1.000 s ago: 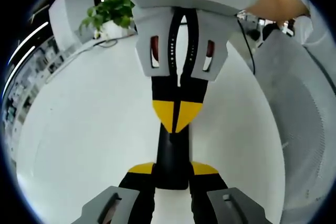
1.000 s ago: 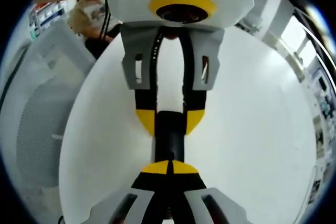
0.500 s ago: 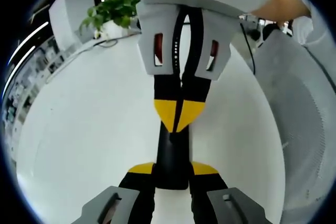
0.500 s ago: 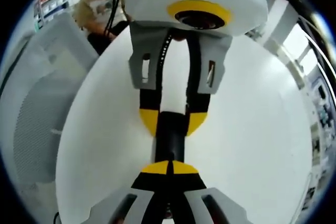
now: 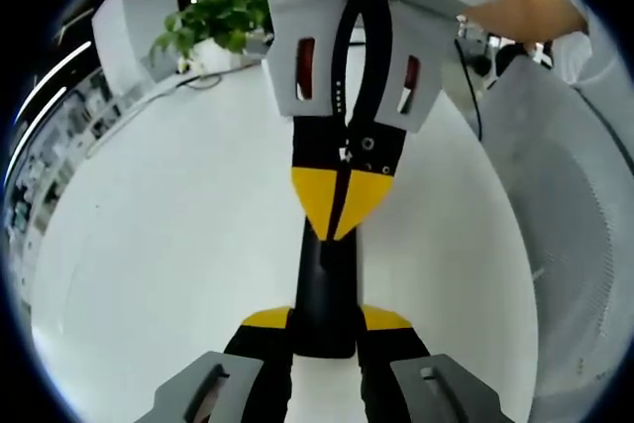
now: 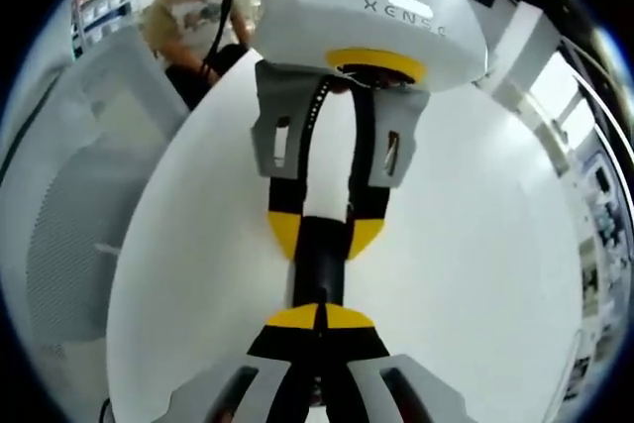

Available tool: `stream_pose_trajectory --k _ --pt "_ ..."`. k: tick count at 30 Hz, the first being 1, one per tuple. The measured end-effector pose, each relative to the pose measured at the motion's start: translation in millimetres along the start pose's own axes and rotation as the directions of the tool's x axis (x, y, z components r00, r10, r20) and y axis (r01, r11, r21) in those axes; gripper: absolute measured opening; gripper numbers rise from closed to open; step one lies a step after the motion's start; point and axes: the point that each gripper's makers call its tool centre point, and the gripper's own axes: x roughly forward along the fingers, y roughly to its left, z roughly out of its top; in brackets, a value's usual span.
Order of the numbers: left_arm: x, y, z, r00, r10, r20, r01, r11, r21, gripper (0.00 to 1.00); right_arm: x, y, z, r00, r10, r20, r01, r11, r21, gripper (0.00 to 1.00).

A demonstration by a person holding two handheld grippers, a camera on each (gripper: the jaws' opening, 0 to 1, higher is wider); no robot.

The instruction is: Press the specified remote control buttons in sequence, fully releasing each button before pressing the next.

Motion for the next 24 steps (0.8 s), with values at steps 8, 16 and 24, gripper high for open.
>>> stream_pose_trajectory --k 8,16,24 --pt "0.3 0.4 0.1 1.0 0.001 0.001 -0.001 1.0 -0.002 0.24 -4.6 -3.8 3.8 1.0 -0.018 0.012 0.018 1.0 0.002 0.0" --pt "-0.1 0.1 0.1 1.0 0.001 0.001 -0.001 1.0 -0.001 0.24 -7.0 -7.1 7.6 0.999 -0.033 0.028 0.033 0.999 0.003 0.0" --pt "-0.1 0.3 0.0 1.0 0.0 0.004 0.0 1.0 -0.001 0.24 -7.2 -8.3 9.0 0.999 -0.034 0.038 0.034 0.999 0.003 0.0"
